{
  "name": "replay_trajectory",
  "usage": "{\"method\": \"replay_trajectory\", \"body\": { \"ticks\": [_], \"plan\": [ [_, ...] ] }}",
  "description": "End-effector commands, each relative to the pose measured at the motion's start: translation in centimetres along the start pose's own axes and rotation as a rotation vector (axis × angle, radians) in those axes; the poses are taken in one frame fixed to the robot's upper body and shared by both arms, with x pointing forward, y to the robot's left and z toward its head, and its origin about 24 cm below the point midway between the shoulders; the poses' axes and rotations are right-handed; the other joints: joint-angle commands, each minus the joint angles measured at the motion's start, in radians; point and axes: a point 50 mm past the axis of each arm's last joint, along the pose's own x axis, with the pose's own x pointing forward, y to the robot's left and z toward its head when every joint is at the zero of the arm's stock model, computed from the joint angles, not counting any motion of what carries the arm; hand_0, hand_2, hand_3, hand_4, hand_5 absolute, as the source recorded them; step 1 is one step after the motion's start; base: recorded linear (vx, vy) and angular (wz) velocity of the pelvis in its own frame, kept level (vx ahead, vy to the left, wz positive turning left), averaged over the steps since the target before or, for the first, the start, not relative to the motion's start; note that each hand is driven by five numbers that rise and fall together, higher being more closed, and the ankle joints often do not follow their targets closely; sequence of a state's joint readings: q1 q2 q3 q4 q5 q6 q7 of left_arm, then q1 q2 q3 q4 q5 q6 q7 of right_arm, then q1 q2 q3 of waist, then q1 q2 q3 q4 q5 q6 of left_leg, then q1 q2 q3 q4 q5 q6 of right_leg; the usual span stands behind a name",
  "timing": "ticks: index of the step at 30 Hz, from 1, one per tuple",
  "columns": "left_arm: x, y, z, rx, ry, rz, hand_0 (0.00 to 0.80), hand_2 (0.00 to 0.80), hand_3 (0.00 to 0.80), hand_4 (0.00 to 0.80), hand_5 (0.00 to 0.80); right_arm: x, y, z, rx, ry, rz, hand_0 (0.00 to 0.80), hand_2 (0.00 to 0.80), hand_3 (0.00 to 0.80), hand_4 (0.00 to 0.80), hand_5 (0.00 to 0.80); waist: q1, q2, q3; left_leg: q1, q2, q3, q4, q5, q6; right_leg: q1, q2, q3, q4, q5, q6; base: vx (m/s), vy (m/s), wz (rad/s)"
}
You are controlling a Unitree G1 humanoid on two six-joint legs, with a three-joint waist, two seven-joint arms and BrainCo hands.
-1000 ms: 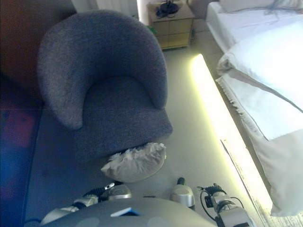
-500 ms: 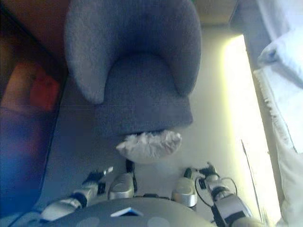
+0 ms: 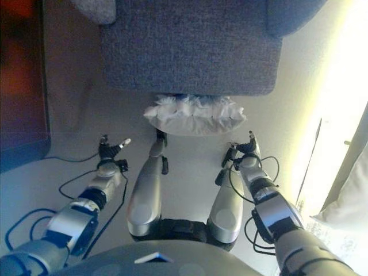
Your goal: Pick up the cushion and take it to the sofa
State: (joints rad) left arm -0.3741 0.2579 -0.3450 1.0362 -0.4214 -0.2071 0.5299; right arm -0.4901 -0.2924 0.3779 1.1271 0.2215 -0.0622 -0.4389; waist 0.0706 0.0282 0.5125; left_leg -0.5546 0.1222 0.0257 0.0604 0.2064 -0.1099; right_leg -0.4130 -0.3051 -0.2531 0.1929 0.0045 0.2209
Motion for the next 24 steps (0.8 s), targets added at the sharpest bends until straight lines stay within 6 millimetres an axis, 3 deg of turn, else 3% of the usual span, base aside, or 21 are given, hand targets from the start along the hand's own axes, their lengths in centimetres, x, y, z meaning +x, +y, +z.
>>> {"method": "replay_trajectory", "body": {
  "ticks": [1, 6, 10, 18, 24],
  "plan": [
    [0.6, 0.2, 2.6, -0.013, -0.118, 0.038, 0.000, 0.000, 0.000, 0.000, 0.000, 0.2, -1.6, 0.7, 0.086, -0.042, -0.093, 0.000, 0.000, 0.000, 0.000, 0.000, 0.010, -0.025, 0.008, -0.095, 0.024, -0.006, 0.105, -0.078, -0.021, -0.126, -0.072, 0.064, -0.034, 0.142, -0.003, -0.027, 0.023, 0.08],
    [0.5, -0.8, 5.4, -0.086, -0.212, 0.018, 0.000, 0.000, 0.000, 0.000, 0.000, 0.9, -2.9, 4.1, 0.115, -0.163, -0.150, 0.000, 0.000, 0.000, 0.000, 0.000, -0.006, -0.009, 0.008, -0.246, 0.010, -0.019, 0.149, -0.063, -0.016, -0.296, -0.055, 0.089, 0.025, 0.145, -0.009, -0.027, 0.038, 0.01],
    [-0.1, -1.8, 8.1, -0.150, -0.351, -0.004, 0.000, 0.000, 0.000, 0.000, 0.000, 1.4, -4.6, 7.0, 0.154, -0.237, -0.212, 0.000, 0.000, 0.000, 0.000, 0.000, -0.011, 0.015, 0.008, -0.396, 0.003, -0.044, 0.196, -0.061, -0.005, -0.482, -0.040, 0.135, 0.097, 0.135, -0.012, -0.001, 0.037, 0.04],
    [-0.8, -1.7, 10.9, -0.250, -0.500, 0.017, 0.000, 0.000, 0.000, 0.000, 0.000, 1.6, -7.0, 9.7, 0.290, -0.302, -0.299, 0.000, 0.000, 0.000, 0.000, 0.000, -0.021, 0.040, 0.008, -0.659, 0.008, -0.062, 0.341, -0.098, 0.003, -0.751, -0.039, 0.196, 0.235, 0.104, -0.033, -0.013, 0.021, 0.04],
    [-0.9, -1.9, 12.0, -0.313, -0.548, 0.019, 0.000, 0.000, 0.000, 0.000, 0.000, 1.5, -7.9, 10.7, 0.408, -0.330, -0.393, 0.000, 0.000, 0.000, 0.000, 0.000, -0.043, 0.063, 0.008, -0.764, 0.008, -0.058, 0.393, -0.122, -0.006, -0.865, -0.029, 0.230, 0.275, 0.094, -0.034, -0.015, 0.074, -0.06]
  ]
}}
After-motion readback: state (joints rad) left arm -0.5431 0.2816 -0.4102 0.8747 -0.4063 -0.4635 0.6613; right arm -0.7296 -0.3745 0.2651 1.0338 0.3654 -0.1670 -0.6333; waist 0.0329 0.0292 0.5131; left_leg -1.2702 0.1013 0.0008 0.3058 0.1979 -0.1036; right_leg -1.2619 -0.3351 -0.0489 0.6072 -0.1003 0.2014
